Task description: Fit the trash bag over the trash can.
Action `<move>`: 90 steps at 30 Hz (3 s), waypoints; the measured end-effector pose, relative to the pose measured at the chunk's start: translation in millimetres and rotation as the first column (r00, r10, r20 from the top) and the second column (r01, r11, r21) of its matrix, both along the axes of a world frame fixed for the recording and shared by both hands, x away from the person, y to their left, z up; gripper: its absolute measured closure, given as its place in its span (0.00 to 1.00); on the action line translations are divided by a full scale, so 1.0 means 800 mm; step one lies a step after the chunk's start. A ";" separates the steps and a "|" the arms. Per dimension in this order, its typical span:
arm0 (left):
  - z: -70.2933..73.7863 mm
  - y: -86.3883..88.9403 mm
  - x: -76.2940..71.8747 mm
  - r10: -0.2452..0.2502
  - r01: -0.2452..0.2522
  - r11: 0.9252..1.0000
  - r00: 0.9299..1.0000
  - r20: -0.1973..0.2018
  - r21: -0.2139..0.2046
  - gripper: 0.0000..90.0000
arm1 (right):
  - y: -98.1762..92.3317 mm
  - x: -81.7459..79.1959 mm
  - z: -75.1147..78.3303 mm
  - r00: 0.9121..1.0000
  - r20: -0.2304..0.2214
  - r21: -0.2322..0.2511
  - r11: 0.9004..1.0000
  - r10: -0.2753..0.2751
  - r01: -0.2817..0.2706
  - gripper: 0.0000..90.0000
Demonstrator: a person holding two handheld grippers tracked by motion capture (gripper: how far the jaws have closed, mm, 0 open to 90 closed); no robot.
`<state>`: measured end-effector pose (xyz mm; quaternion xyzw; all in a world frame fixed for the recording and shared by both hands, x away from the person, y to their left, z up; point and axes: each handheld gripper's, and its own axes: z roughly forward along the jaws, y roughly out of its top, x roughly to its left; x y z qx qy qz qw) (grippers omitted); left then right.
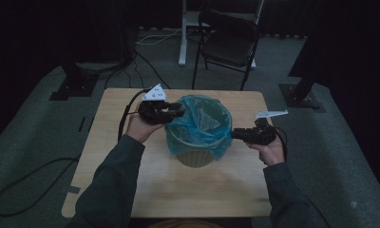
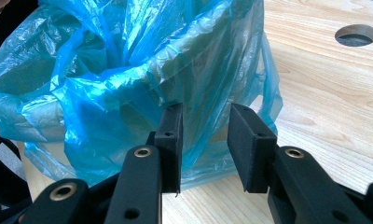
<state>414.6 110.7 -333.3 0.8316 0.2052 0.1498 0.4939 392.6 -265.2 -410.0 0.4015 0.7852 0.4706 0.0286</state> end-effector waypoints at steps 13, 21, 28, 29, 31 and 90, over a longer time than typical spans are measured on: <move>0.010 -0.035 0.022 -0.061 0.062 0.996 0.998 -0.019 0.064 0.75 | 0.000 0.001 -0.006 1.000 -0.008 0.011 1.000 0.014 -0.014 0.73; 0.010 -0.059 0.030 -0.086 0.089 0.988 0.996 -0.028 0.128 0.77 | 0.003 0.003 -0.009 1.000 -0.011 0.019 0.999 0.025 -0.025 0.73; 0.009 -0.083 0.040 -0.119 0.128 0.972 0.991 -0.056 0.197 0.77 | 0.000 0.002 -0.013 1.000 -0.015 0.028 0.999 0.024 -0.023 0.73; 0.007 -0.088 0.041 -0.124 0.134 0.968 0.990 -0.063 0.213 0.77 | 0.000 0.002 -0.013 1.000 -0.016 0.028 0.999 0.023 -0.023 0.73; 0.004 -0.097 0.043 -0.130 0.143 0.958 0.989 -0.067 0.248 0.77 | -0.001 0.002 -0.014 1.000 -0.017 0.030 0.999 0.022 -0.022 0.73; -0.058 -0.187 0.072 -0.085 0.178 0.803 0.979 -0.186 0.569 0.67 | -0.008 -0.002 -0.018 1.000 -0.024 0.040 0.999 0.019 -0.018 0.72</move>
